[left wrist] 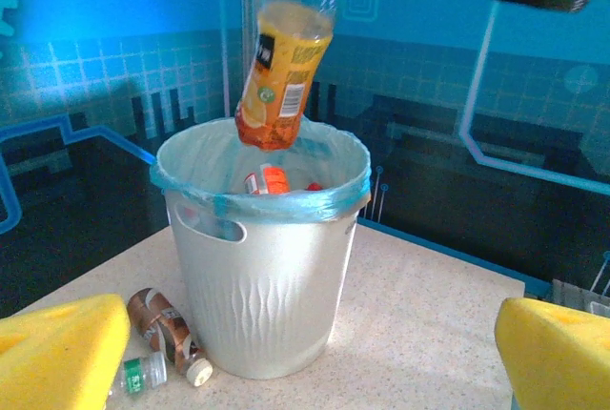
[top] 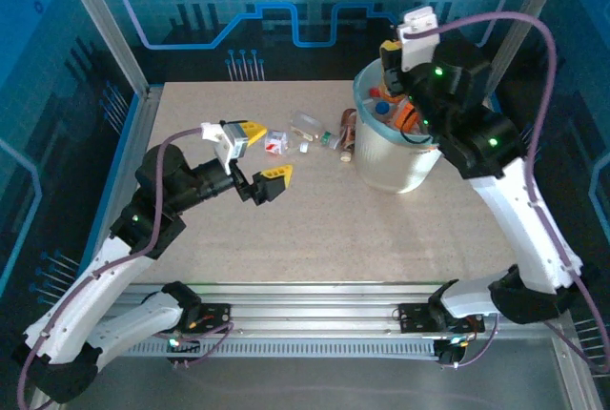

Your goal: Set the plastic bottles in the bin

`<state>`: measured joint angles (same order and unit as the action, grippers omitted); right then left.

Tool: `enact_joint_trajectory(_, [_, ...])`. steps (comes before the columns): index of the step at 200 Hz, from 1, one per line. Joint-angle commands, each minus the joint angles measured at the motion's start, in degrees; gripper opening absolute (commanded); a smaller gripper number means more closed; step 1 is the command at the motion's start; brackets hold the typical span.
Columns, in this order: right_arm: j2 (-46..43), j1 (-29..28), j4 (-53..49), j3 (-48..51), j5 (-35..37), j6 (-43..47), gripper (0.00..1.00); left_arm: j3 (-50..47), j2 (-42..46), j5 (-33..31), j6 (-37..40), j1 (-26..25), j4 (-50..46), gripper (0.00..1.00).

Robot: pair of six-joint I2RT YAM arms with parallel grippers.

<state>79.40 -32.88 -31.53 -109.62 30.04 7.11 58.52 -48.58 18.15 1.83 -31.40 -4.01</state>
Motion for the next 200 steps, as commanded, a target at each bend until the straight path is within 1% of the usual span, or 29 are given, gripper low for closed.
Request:
enact_joint_trajectory(1, [2.11,2.08,4.43,-0.39,1.29,-0.13,0.00,-0.47,0.24,-2.38,0.28,-0.14,0.16,0.99])
enact_joint_trajectory(31, [5.33,6.19,6.20,0.92,-1.46,-4.99,0.00,-0.68,0.31,-3.20,0.62,-0.15,-0.89,0.99])
enact_joint_trajectory(59, [7.62,10.79,8.99,5.25,-7.19,-10.38,0.00,-1.35,0.36,-3.88,0.68,-0.15,-1.52,0.99])
enact_joint_trajectory(75, [9.08,12.25,10.94,8.12,-8.44,-11.11,0.00,-1.65,0.35,-4.17,0.64,-0.15,-1.55,0.99])
enact_joint_trajectory(115, [12.06,13.07,13.03,15.53,-6.50,-7.21,0.00,-2.27,0.40,-4.61,0.81,-0.09,-1.78,0.99])
enact_joint_trajectory(152, [13.62,13.78,14.44,22.40,-5.96,-6.39,0.00,-2.40,-0.06,-4.87,0.81,-0.14,-1.63,0.99])
enact_joint_trajectory(181, [14.26,15.25,12.86,23.49,-6.60,-9.68,0.00,-1.88,-0.46,-5.18,0.61,-0.09,-1.82,0.99])
enact_joint_trajectory(200, [14.12,15.32,12.77,23.01,-7.12,-9.38,0.00,-1.49,-0.91,-5.28,0.54,-0.13,-1.87,0.99])
